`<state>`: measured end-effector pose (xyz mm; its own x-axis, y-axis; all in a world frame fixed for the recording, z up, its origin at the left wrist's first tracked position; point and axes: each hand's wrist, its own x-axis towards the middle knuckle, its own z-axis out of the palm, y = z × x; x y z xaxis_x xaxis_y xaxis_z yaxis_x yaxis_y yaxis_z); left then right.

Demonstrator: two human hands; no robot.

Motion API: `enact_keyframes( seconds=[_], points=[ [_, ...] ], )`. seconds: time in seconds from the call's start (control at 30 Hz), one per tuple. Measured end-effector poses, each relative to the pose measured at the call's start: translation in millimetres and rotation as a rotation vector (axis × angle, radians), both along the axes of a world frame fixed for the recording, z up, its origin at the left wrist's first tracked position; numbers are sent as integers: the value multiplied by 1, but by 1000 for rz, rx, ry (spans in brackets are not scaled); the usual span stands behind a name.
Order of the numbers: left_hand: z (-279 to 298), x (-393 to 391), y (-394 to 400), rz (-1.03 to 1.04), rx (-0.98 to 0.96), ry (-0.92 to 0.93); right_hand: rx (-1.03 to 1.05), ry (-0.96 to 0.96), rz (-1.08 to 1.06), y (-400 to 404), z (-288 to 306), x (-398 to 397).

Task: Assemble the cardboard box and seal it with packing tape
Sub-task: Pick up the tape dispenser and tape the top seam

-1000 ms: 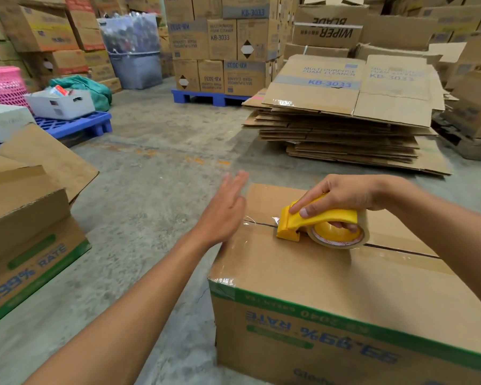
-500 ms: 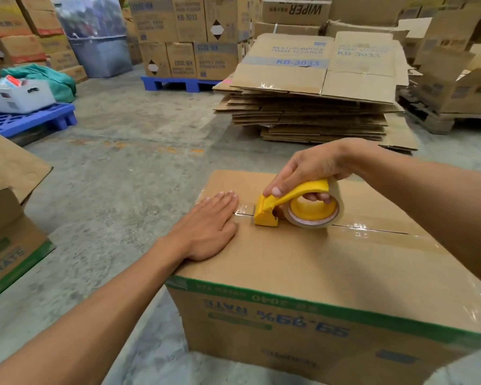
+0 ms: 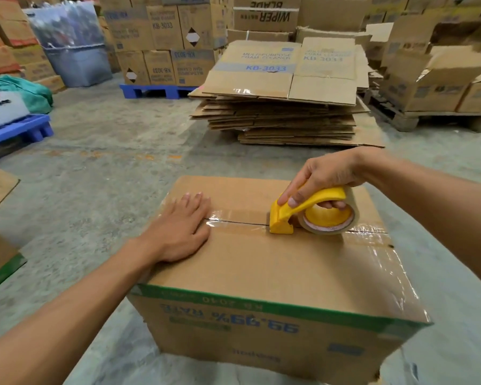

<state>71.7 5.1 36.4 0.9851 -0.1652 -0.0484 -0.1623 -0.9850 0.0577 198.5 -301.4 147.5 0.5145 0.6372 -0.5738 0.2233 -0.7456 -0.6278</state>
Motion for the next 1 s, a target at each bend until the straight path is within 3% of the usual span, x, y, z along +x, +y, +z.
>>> enact_keyframes(
  seconds=[0.13,0.37,0.5,0.7,1.0],
  points=[
    [8,11,-74,-199,-70,-23,-55,0,47,9,5,-4],
    [-11,19,-100,-221,-111,-28,-58,17,7,0,2,-15],
    [-12,19,-96,-233,-87,-12,-102,61,-50,-58,9,-15],
    [-9,17,-96,-241,-51,-18,-171,138,-302,-186,20,-31],
    [6,-2,-135,-186,-21,-8,-82,128,-290,-209,9,-33]
  ],
)
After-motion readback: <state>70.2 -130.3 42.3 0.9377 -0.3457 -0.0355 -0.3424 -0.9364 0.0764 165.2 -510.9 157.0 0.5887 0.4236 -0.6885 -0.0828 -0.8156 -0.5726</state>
